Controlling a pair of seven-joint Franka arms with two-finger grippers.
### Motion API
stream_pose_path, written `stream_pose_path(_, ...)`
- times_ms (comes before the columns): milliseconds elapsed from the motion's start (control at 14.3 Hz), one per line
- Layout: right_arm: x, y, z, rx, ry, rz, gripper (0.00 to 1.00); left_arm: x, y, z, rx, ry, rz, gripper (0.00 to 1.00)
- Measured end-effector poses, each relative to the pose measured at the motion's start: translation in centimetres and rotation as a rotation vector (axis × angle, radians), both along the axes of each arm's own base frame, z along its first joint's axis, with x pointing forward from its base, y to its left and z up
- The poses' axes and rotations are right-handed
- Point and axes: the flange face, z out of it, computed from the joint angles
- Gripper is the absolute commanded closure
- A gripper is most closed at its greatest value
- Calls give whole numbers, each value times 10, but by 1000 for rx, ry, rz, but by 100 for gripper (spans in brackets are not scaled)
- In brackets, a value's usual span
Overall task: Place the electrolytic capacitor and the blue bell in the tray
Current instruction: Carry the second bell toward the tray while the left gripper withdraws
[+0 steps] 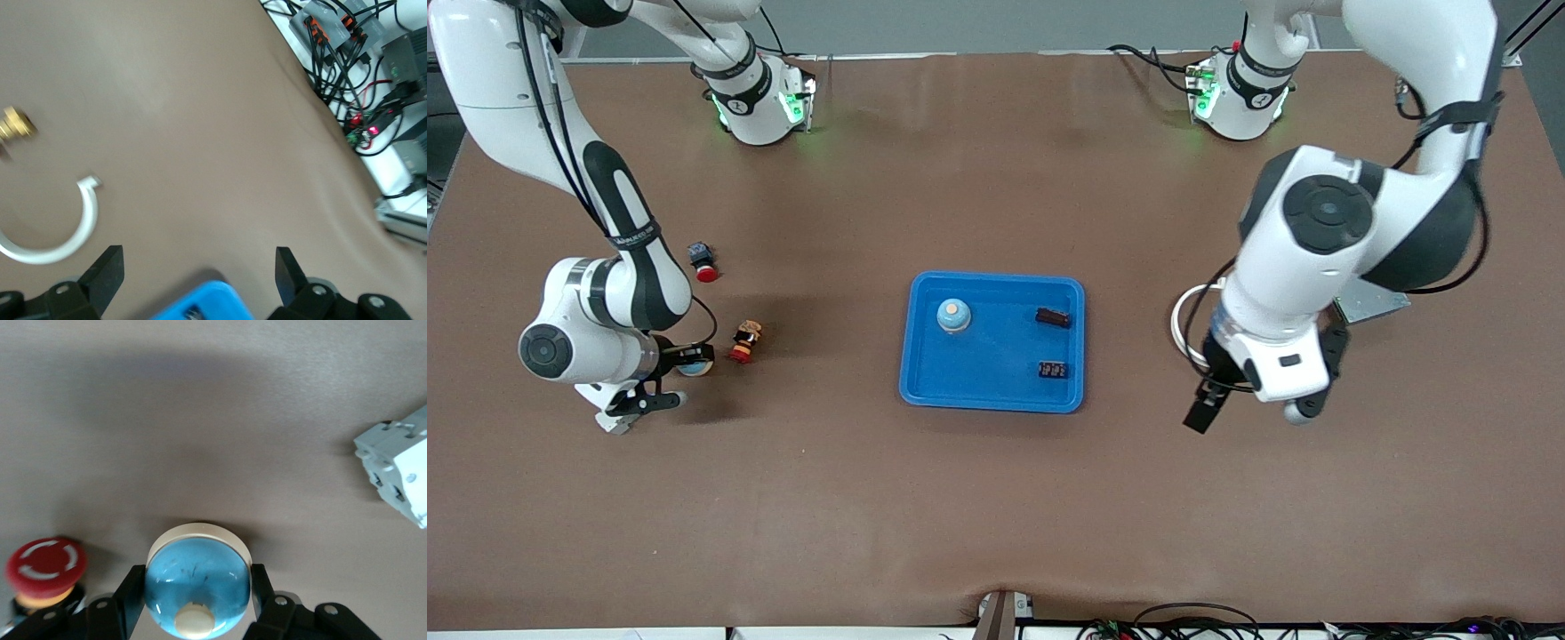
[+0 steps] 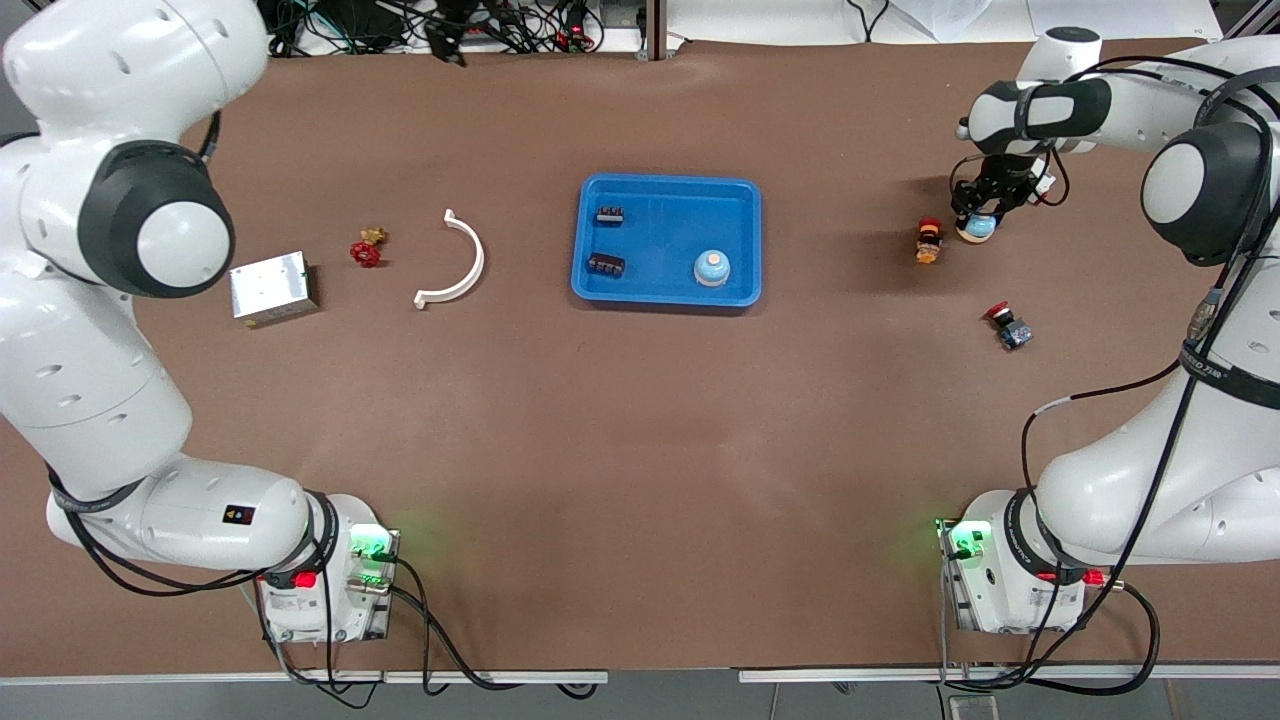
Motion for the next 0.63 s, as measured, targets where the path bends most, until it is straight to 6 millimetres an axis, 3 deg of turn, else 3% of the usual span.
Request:
stream_pose_path(140,14,12,29,0,42,15,68,0,27,12,46,29,-123,0)
stream_pose_path(280,27,33,63,-6,65,25,68,-5,43,27,83,56,-222,0)
stream_pose_path(420,36,62,90,-30,67,-3,68,-14,53,45,96,80,-303,0)
stream_pose_path(630,41,117,112,-72,60,-95,68,-27,76,71,89,116,-418,0)
